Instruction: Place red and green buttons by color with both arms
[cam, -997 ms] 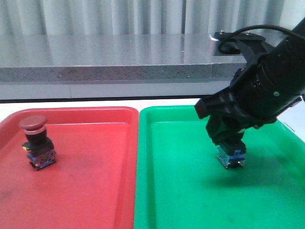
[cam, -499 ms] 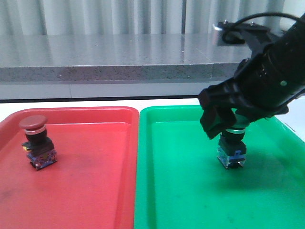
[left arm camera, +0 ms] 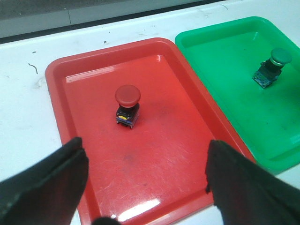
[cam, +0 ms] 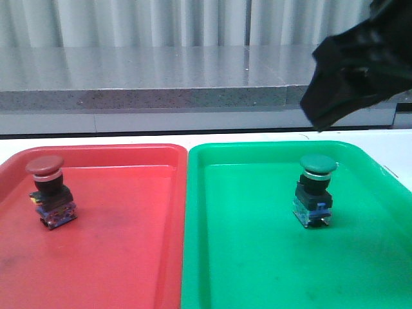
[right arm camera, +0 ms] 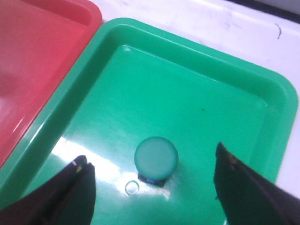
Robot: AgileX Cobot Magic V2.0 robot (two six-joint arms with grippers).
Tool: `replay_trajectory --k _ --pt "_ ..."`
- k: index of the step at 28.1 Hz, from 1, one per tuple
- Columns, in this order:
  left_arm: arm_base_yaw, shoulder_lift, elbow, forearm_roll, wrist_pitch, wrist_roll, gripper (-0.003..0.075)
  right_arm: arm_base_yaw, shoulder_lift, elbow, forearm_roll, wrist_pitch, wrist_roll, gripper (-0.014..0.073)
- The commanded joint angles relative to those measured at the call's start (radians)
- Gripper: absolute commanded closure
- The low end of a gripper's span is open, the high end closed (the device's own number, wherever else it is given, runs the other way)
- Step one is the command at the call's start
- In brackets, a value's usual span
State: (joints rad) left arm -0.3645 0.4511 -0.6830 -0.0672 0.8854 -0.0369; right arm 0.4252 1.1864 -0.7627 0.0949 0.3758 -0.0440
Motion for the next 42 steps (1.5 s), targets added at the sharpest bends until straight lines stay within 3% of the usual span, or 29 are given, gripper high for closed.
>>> replay_trajectory --k 1,11,23,36,42 --pt "-0.007 0.007 -0.025 -0.006 -0.064 -0.008 0.0209 -0.001 -0.133 -0.023 -0.033 0.056 -0.011 0.0045" --pt "-0.007 0.007 -0.025 -0.006 -0.064 -0.008 0.0209 -0.004 -0.386 -0.023 -0.049 0.246 0.017 0.0045" --pt "-0.007 0.007 -0.025 -0.006 -0.064 -0.008 0.0209 -0.006 -0.607 -0.023 -0.158 0.489 0.143 0.0045" --pt "-0.007 0.007 -0.025 -0.006 -0.068 -0.008 0.0209 -0.006 -0.708 -0.023 -0.158 0.513 0.143 0.0052" --pt "-0.007 0.007 -0.025 -0.006 -0.068 -0.008 0.0209 -0.006 -0.708 -0.023 -0.158 0.519 0.143 0.0134"
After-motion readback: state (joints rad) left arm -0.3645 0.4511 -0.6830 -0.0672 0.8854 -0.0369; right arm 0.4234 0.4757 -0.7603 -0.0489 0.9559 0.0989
